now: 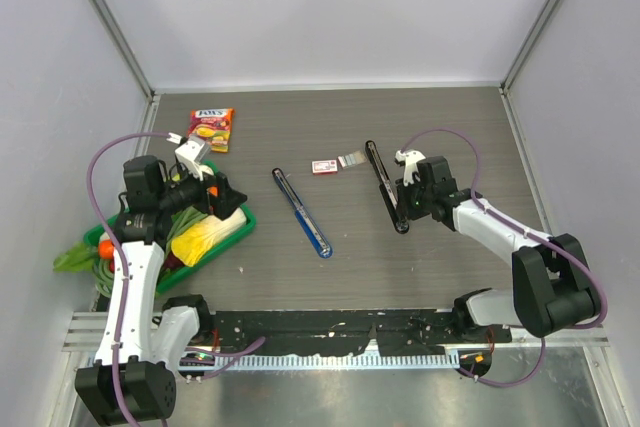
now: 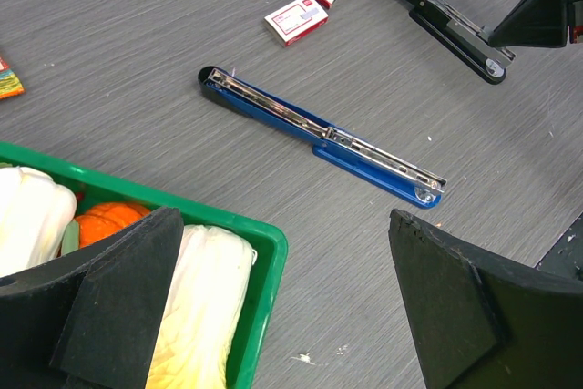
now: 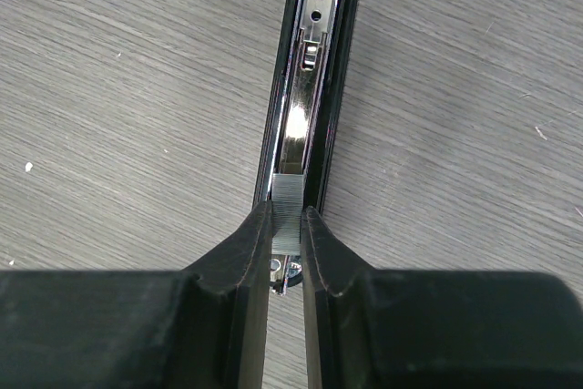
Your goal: Load the staples into the stapler
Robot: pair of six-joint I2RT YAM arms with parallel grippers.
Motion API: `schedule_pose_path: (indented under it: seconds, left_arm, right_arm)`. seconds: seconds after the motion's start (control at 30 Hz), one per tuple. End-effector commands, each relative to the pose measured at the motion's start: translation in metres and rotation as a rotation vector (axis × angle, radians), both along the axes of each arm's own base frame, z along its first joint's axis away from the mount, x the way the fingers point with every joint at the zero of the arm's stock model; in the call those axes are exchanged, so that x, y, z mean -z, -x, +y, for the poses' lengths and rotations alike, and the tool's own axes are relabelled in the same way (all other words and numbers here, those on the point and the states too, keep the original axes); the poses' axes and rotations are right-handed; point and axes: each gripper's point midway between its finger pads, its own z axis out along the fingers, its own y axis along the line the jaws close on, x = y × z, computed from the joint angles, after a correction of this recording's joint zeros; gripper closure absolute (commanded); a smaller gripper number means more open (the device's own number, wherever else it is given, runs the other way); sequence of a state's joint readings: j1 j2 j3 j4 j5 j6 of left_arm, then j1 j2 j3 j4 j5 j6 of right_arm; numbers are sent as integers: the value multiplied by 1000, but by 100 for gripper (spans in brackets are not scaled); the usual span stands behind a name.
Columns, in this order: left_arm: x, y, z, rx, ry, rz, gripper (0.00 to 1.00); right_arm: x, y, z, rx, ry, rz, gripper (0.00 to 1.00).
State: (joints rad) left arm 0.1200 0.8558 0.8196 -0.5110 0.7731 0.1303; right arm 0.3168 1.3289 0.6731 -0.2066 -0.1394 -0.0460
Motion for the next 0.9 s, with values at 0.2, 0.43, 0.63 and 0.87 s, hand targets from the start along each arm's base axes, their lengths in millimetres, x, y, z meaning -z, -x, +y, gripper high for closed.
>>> schedule_pose_path:
  seconds: [0.2, 0.43, 0.63, 0.87]
  left_arm:
    - [-10, -2, -2, 14, 16, -50, 0]
    - [-11, -1, -2, 13, 18, -52, 0]
    - [-10, -2, -1, 10, 18, -48, 0]
    - [-10, -2, -1, 11, 20, -48, 0]
  right_arm:
    - [-37, -15, 5, 15, -49, -127, 81]
    - [-31, -11, 7, 8, -52, -92, 81]
    - [-24, -8, 7, 7, -48, -58, 81]
    - [-20, -7, 7, 6, -43, -42, 81]
